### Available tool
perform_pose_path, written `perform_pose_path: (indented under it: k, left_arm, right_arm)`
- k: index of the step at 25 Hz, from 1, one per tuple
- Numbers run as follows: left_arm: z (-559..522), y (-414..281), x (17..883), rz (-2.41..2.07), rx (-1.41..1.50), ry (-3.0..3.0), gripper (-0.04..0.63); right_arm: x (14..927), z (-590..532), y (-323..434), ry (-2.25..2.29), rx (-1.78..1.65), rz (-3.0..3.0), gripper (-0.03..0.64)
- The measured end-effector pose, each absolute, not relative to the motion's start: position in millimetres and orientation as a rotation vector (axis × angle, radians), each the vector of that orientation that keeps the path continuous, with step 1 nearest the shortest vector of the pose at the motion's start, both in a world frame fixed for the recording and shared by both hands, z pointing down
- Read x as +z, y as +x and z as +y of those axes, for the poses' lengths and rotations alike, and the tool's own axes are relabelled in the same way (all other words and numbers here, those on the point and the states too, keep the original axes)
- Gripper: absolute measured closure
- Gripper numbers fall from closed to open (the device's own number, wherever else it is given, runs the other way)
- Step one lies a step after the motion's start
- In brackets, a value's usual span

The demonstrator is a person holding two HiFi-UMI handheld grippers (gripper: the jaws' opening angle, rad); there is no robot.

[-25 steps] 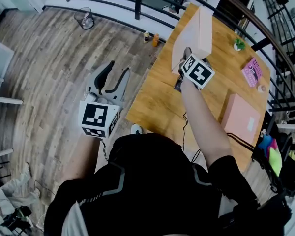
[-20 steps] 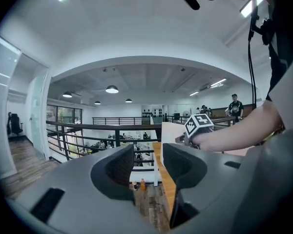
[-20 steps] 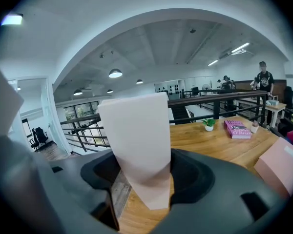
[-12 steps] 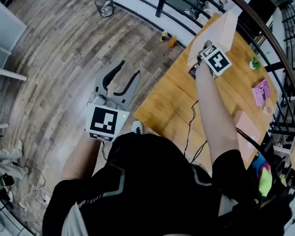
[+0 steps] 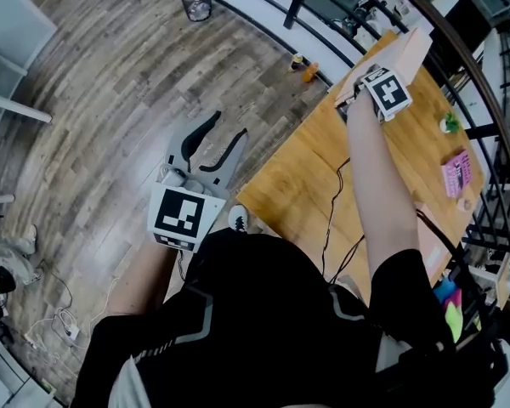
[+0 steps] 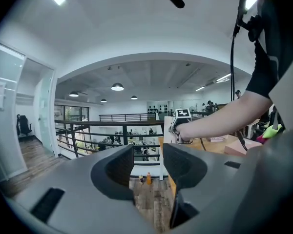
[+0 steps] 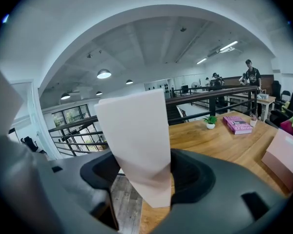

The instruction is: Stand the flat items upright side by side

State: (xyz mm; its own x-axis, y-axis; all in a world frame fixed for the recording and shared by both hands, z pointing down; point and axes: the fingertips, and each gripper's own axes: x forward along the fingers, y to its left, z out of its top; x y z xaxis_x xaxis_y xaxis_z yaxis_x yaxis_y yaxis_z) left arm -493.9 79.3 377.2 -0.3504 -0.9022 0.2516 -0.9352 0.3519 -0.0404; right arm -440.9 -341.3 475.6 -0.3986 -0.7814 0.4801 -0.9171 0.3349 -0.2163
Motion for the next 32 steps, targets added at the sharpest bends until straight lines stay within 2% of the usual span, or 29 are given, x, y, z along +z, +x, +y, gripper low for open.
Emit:
perform_pose_path:
  k: [7, 12, 20, 26, 32]
  left_arm:
    - [80.1, -494.1, 385.4, -2.391, 0.236, 1.644, 0.396]
    - [82.7, -486.9, 387.6, -2.392, 0.23, 1.643, 0.396]
    - [63.6, -480.2, 384.9, -2.343, 0.183, 1.716, 0.396]
    - [21.2, -459.0, 366.6, -2.276, 0.141, 1.869, 0.405]
    - [-36.6, -413.1, 349.6, -2.141, 0.082, 2.064, 0.411]
  right_arm:
    - [478.5, -341.8, -446.4, 1.502, 0.743, -2.337, 0.279]
    - [484.4, -332.7, -441.0, 1.378, 0.781, -2.382, 0.224]
    - [426.6, -295.3, -410.8, 1.158, 0.7, -2.654, 0.176]
    - [365.0, -266.3, -361.1, 0.897, 0.705, -2.91, 0.176]
    - [317.3, -251.0, -272.0, 0.784, 0.634, -3.08, 0.195]
